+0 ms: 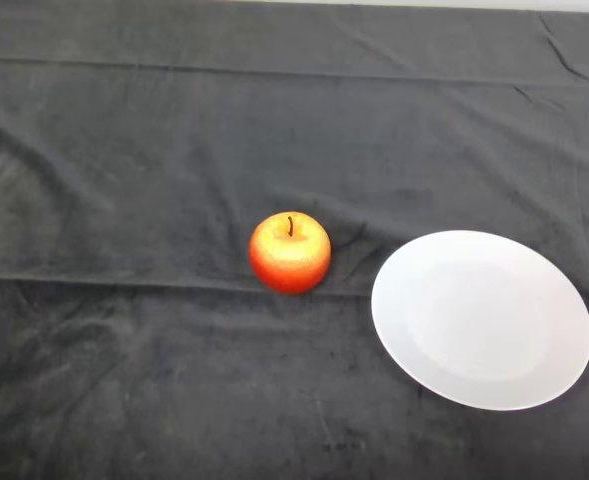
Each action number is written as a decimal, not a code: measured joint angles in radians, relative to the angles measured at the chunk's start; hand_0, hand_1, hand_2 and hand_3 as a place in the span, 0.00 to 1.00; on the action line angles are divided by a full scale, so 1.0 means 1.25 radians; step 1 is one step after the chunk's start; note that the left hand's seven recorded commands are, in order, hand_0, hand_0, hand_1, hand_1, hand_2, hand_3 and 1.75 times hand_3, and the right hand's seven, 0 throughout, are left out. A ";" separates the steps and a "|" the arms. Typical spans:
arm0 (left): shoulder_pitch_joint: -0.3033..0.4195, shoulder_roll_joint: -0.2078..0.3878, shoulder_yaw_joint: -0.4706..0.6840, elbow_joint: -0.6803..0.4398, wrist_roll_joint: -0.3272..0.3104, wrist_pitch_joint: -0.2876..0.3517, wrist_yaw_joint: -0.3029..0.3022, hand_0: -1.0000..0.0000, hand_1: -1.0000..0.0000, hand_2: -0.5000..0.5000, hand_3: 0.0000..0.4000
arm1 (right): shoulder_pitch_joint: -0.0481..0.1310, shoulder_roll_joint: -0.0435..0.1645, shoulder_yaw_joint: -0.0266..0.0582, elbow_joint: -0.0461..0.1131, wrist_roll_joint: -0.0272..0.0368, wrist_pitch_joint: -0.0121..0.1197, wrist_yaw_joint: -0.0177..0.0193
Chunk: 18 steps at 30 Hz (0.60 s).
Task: Move the apple to the plate
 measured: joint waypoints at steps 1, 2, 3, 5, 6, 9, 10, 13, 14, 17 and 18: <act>-0.004 0.000 -0.010 0.000 0.009 -0.005 0.000 1.00 1.00 0.50 0.00 | 0.000 0.000 0.0002 0.000 0.0000 0.000 0.0000; -0.009 -0.001 -0.015 -0.001 0.020 -0.008 0.000 1.00 1.00 0.50 0.00 | 0.000 0.000 0.0002 0.000 0.0000 0.000 0.0000; -0.013 -0.002 -0.018 -0.005 0.032 -0.012 0.000 1.00 1.00 0.50 0.00 | 0.000 0.000 0.0004 0.000 0.0000 0.000 0.0001; -0.015 -0.004 -0.034 -0.027 0.050 -0.015 0.000 1.00 1.00 0.50 0.00 | 0.000 0.000 0.0002 0.000 0.0000 0.000 0.0000; -0.016 -0.005 -0.044 -0.041 0.060 -0.019 0.000 1.00 1.00 0.50 0.00 | 0.000 0.000 0.0002 0.000 0.0000 0.000 0.0000; -0.016 -0.017 -0.070 -0.098 0.086 -0.021 -0.002 1.00 1.00 0.50 0.00 | 0.000 0.000 0.0001 0.000 0.0000 0.000 0.0000; -0.016 -0.022 -0.080 -0.118 0.094 -0.021 -0.004 1.00 1.00 0.50 0.00 | 0.000 0.000 0.0003 0.000 0.0000 0.000 0.0000; -0.016 -0.039 -0.111 -0.181 0.117 -0.021 -0.007 1.00 1.00 0.50 0.00 | 0.000 0.000 0.0005 0.000 0.0000 0.000 0.0000; -0.015 -0.045 -0.121 -0.200 0.124 -0.020 -0.009 1.00 1.00 0.50 0.00 | 0.000 0.000 0.0003 0.000 0.0000 0.000 0.0000; -0.008 -0.059 -0.157 -0.272 0.154 -0.001 -0.010 1.00 1.00 0.50 0.00 | 0.000 0.000 0.0002 0.000 0.0000 0.000 0.0000; -0.007 -0.064 -0.170 -0.296 0.163 0.008 -0.010 1.00 1.00 0.50 0.00 | 0.000 0.000 0.0001 0.000 0.0000 0.000 -0.0001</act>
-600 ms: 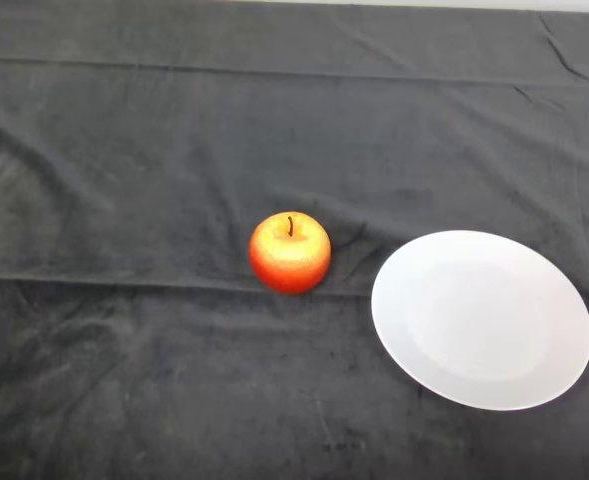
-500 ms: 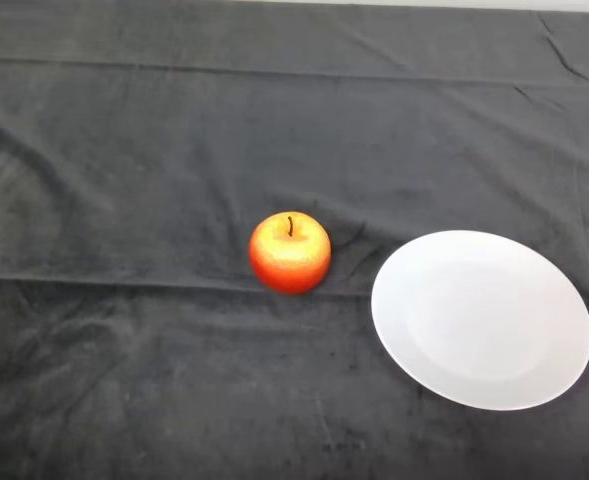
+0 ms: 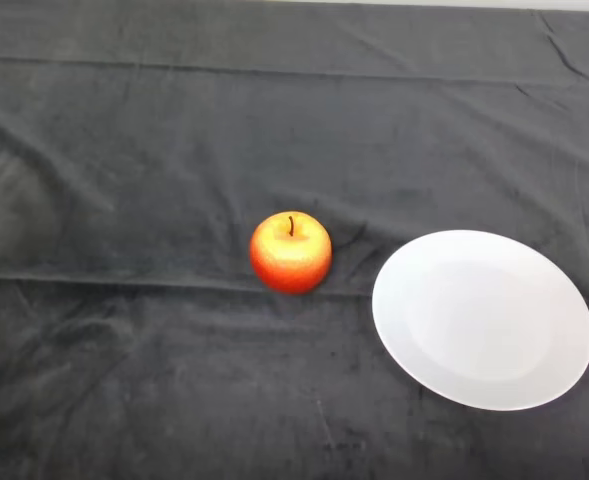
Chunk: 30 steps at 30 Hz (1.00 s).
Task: Move the apple to the plate
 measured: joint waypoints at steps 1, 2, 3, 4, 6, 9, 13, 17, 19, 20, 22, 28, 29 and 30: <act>0.000 -0.009 -0.008 -0.024 0.011 0.010 -0.001 1.00 1.00 0.50 0.00 | 0.000 0.000 -0.0001 0.000 0.0000 0.000 -0.0003; 0.001 -0.017 -0.013 -0.044 0.020 0.018 0.000 1.00 1.00 0.50 0.00 | 0.000 0.000 0.0002 0.000 0.0000 0.000 -0.0002; 0.002 -0.024 -0.027 -0.063 0.031 0.028 0.003 1.00 1.00 0.50 0.00 | 0.000 0.000 0.0002 0.000 0.0000 0.000 -0.0002; 0.005 -0.030 -0.037 -0.080 0.044 0.036 0.004 1.00 1.00 0.50 0.00 | 0.000 0.000 0.0003 0.000 0.0000 0.000 -0.0002; 0.018 -0.041 -0.053 -0.116 0.059 0.052 0.005 1.00 1.00 0.50 0.00 | 0.000 0.000 0.0005 0.000 0.0000 0.000 -0.0001; 0.036 -0.057 -0.074 -0.149 0.069 0.076 -0.003 1.00 1.00 0.50 0.00 | 0.000 0.000 0.0001 0.000 0.0000 0.000 -0.0002; 0.060 -0.079 -0.108 -0.190 0.078 0.107 -0.020 1.00 1.00 0.50 0.00 | 0.000 0.000 0.0002 0.000 0.0000 0.000 -0.0004; 0.063 -0.111 -0.141 -0.207 0.093 0.136 -0.030 1.00 1.00 0.50 0.00 | 0.000 0.000 0.0003 0.000 0.0000 0.000 -0.0006; 0.063 -0.121 -0.161 -0.208 0.096 0.150 -0.030 1.00 1.00 0.50 0.00 | 0.000 0.000 0.0005 0.000 0.0000 0.000 -0.0007; 0.063 -0.128 -0.164 -0.208 0.102 0.156 -0.030 1.00 1.00 0.50 0.00 | 0.000 0.000 0.0005 0.000 0.0000 0.000 -0.0007; 0.063 -0.138 -0.179 -0.209 0.111 0.163 -0.030 1.00 1.00 0.50 0.00 | 0.000 0.000 0.0003 0.000 0.0000 0.000 -0.0010; 0.063 -0.169 -0.228 -0.208 0.113 0.175 -0.034 1.00 1.00 0.50 0.00 | 0.000 0.000 0.0004 0.000 0.0000 0.000 -0.0014; 0.063 -0.175 -0.233 -0.208 0.113 0.175 -0.035 1.00 1.00 0.50 0.00 | 0.000 0.000 0.0003 0.000 0.0000 0.000 -0.0014; 0.063 -0.176 -0.245 -0.208 0.113 0.175 -0.035 1.00 1.00 0.50 0.00 | 0.000 0.000 0.0004 0.000 0.0000 0.000 -0.0015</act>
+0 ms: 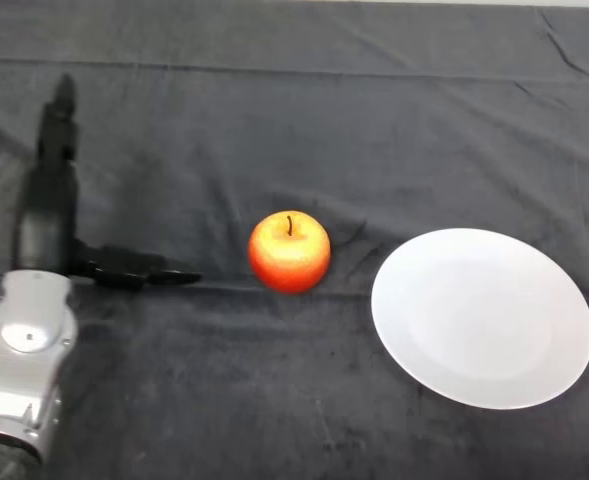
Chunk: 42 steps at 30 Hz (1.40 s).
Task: Move the apple to the plate
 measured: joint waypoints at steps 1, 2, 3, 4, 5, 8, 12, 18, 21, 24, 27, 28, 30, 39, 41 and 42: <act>0.000 -0.002 -0.010 0.000 0.000 0.000 -0.003 1.00 1.00 0.50 0.00 | 0.000 0.000 0.0000 0.000 0.0000 0.000 0.0000; 0.000 -0.005 -0.018 0.001 0.000 0.000 -0.005 1.00 1.00 0.50 0.00 | 0.000 0.000 0.0000 0.000 0.0000 0.000 -0.0001; -0.001 -0.008 -0.028 0.001 0.000 0.000 -0.007 1.00 1.00 0.50 0.00 | 0.000 0.000 0.0000 0.000 0.0000 0.000 -0.0002; -0.002 -0.011 -0.038 0.003 0.000 0.000 -0.009 1.00 1.00 0.50 0.00 | 0.000 0.000 0.0000 0.000 0.0000 0.000 -0.0002; -0.003 -0.016 -0.044 0.005 0.000 0.000 -0.010 1.00 1.00 0.50 0.00 | 0.000 0.000 0.0001 0.000 0.0000 0.000 -0.0002; -0.006 -0.028 -0.064 0.008 0.000 0.000 -0.010 1.00 1.00 0.50 0.00 | 0.000 0.000 0.0000 0.000 0.0000 0.000 -0.0005; -0.018 -0.040 -0.097 0.051 0.003 0.000 -0.010 1.00 1.00 0.50 0.00 | 0.000 0.000 0.0002 0.000 0.0000 0.000 -0.0006; -0.033 -0.061 -0.140 0.126 0.004 -0.001 -0.008 1.00 1.00 0.50 0.00 | 0.000 0.000 0.0001 0.000 0.0000 0.000 -0.0008; -0.045 -0.067 -0.165 0.152 0.003 -0.003 -0.008 1.00 1.00 0.50 0.00 | 0.000 0.000 0.0000 0.000 0.0000 0.000 -0.0008; -0.053 -0.072 -0.181 0.176 -0.001 -0.008 -0.008 1.00 1.00 0.50 0.00 | 0.000 0.000 0.0000 0.000 0.0000 0.000 -0.0008; -0.067 -0.077 -0.201 0.204 -0.001 -0.012 -0.008 1.00 1.00 0.50 0.00 | 0.000 0.000 0.0000 0.000 0.0000 0.000 -0.0008; -0.069 -0.079 -0.202 0.207 -0.002 -0.017 -0.007 1.00 1.00 0.50 0.00 | 0.000 0.000 0.0000 0.000 0.0000 0.000 -0.0008; -0.081 -0.083 -0.213 0.221 -0.003 -0.021 -0.002 1.00 1.00 0.50 0.00 | 0.000 0.000 0.0000 0.000 0.0000 0.000 -0.0008; -0.135 -0.095 -0.255 0.289 -0.009 -0.034 0.005 1.00 1.00 0.50 0.00 | 0.000 0.000 0.0002 0.000 0.0000 0.000 -0.0008; -0.135 -0.097 -0.263 0.293 -0.017 -0.036 0.005 1.00 1.00 0.50 0.00 | 0.000 0.000 0.0001 0.000 0.0000 0.000 -0.0008; -0.136 -0.100 -0.263 0.298 -0.021 -0.037 0.006 1.00 1.00 0.50 0.00 | 0.000 0.000 0.0000 0.000 0.0000 0.000 -0.0008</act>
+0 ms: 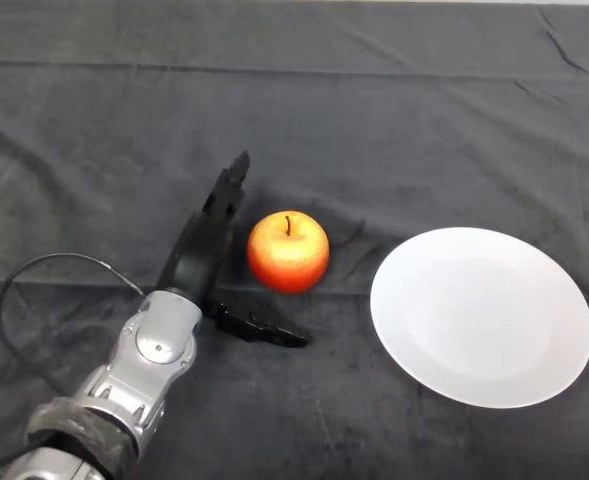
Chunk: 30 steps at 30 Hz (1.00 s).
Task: Move the apple to the plate
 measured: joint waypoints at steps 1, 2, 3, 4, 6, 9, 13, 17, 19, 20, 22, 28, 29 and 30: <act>-0.001 -0.002 -0.001 0.010 -0.001 -0.005 0.000 1.00 1.00 0.50 0.00 | 0.000 0.000 0.0000 0.000 0.0000 0.000 0.0000; -0.001 -0.004 -0.003 0.022 -0.001 -0.013 0.000 1.00 1.00 0.50 0.00 | 0.000 0.000 0.0000 0.000 0.0000 0.000 0.0000; -0.001 -0.005 -0.004 0.030 -0.002 -0.013 0.000 1.00 1.00 0.50 0.00 | 0.000 0.000 0.0000 0.000 0.0000 0.000 0.0000; -0.002 -0.006 -0.012 0.040 -0.006 -0.014 0.000 1.00 1.00 0.50 0.00 | 0.000 0.000 0.0000 0.000 0.0000 0.000 0.0000; -0.006 -0.008 -0.021 0.052 -0.017 -0.018 0.001 1.00 1.00 0.50 0.00 | 0.000 0.000 0.0000 0.000 0.0000 0.000 0.0000; -0.020 -0.010 -0.032 0.063 -0.017 -0.022 0.001 1.00 1.00 0.50 0.00 | 0.000 0.000 0.0000 0.000 0.0000 0.000 0.0000; -0.047 -0.015 -0.053 0.085 -0.018 -0.023 0.008 0.00 1.00 0.00 1.00 | 0.000 0.000 -0.0001 0.000 0.0001 0.000 0.0000; -0.063 -0.024 -0.062 0.087 -0.018 -0.023 0.013 0.00 0.22 0.39 1.00 | 0.000 0.000 -0.0001 0.000 0.0000 0.000 0.0000; -0.069 -0.024 -0.071 0.088 -0.018 -0.023 0.015 0.00 0.04 0.48 1.00 | 0.000 0.000 0.0000 0.000 0.0000 0.000 0.0000; -0.071 -0.024 -0.080 0.091 -0.018 -0.024 0.017 0.00 0.00 0.50 1.00 | 0.000 0.000 -0.0001 0.000 0.0000 0.000 0.0000; -0.071 -0.025 -0.090 0.093 -0.018 -0.026 0.024 0.00 0.00 0.50 1.00 | 0.000 0.000 -0.0001 0.000 0.0000 0.000 0.0000; -0.080 -0.025 -0.093 0.093 -0.018 -0.027 0.040 0.00 0.00 0.50 1.00 | 0.000 0.000 -0.0001 0.000 0.0000 0.000 0.0000; -0.084 -0.025 -0.096 0.093 -0.018 -0.027 0.041 0.00 0.00 0.50 1.00 | 0.000 0.000 -0.0001 0.000 0.0000 0.000 0.0000; -0.088 -0.025 -0.104 0.093 -0.018 -0.026 0.042 0.00 0.00 0.50 1.00 | 0.000 0.000 -0.0001 0.000 0.0000 0.000 0.0000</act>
